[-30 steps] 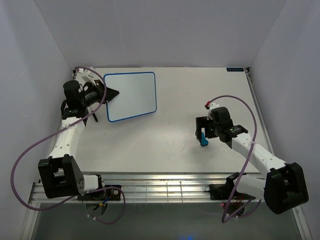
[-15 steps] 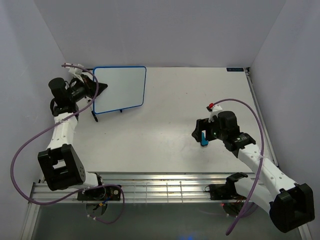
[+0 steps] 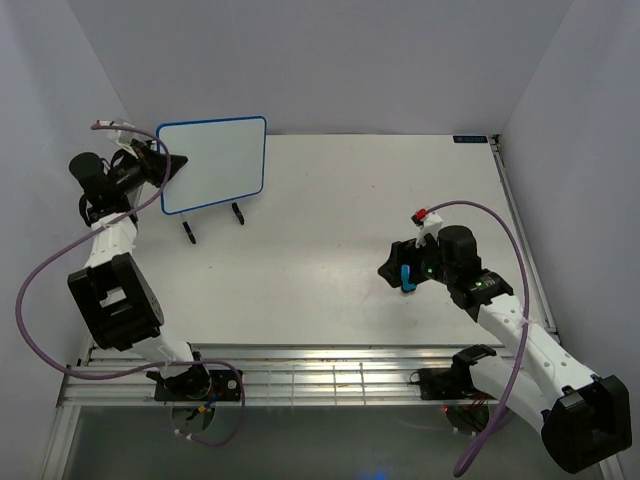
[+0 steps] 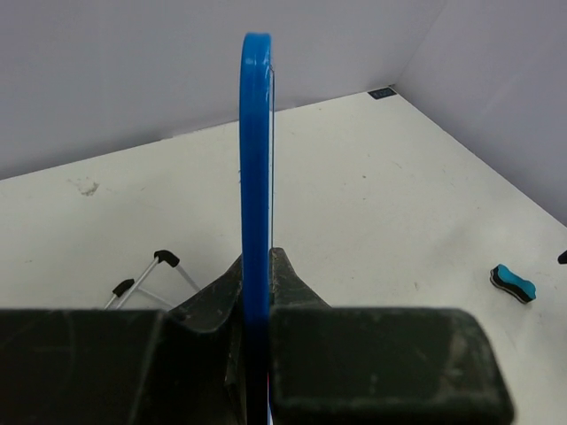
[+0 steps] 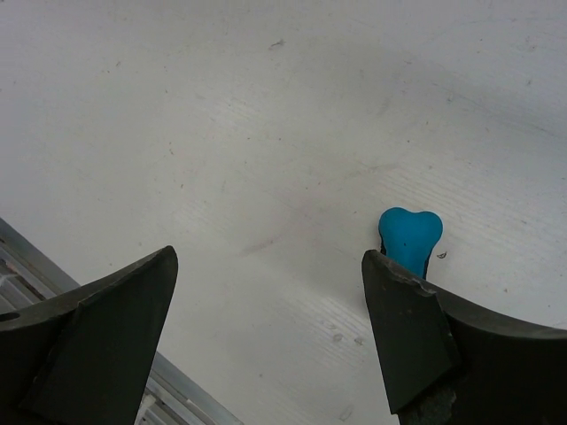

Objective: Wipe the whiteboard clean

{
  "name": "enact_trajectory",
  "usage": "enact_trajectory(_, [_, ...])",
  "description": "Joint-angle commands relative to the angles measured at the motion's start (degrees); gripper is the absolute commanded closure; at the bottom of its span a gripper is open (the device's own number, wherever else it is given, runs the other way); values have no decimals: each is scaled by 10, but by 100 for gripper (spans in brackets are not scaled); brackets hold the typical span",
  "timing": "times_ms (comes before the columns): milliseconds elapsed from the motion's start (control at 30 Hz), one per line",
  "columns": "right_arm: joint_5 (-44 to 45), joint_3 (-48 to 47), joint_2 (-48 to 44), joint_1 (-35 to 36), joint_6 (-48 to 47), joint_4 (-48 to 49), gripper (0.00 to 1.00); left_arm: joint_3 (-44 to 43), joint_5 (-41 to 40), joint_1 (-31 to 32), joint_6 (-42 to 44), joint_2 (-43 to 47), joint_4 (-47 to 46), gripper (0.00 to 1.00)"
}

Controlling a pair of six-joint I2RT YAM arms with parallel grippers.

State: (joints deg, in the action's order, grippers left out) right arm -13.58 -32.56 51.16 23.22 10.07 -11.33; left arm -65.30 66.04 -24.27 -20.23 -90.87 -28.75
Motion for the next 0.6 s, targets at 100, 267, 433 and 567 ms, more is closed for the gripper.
enact_trajectory(100, [-21, -3, -10, 15, -6, 18, 10, -42, 59, -29, 17, -25, -83, 100])
enact_trajectory(267, [-5, -7, -14, 24, -7, 13, 10, -76, 95, -49, 12, -72, -92, 100])
enact_trajectory(433, [0, -11, -4, 27, -11, 11, 10, -77, 123, -50, 1, -119, -120, 100])
enact_trajectory(567, [9, -9, 5, 29, -12, 11, 10, -61, 137, -53, -81, -146, -238, 100])
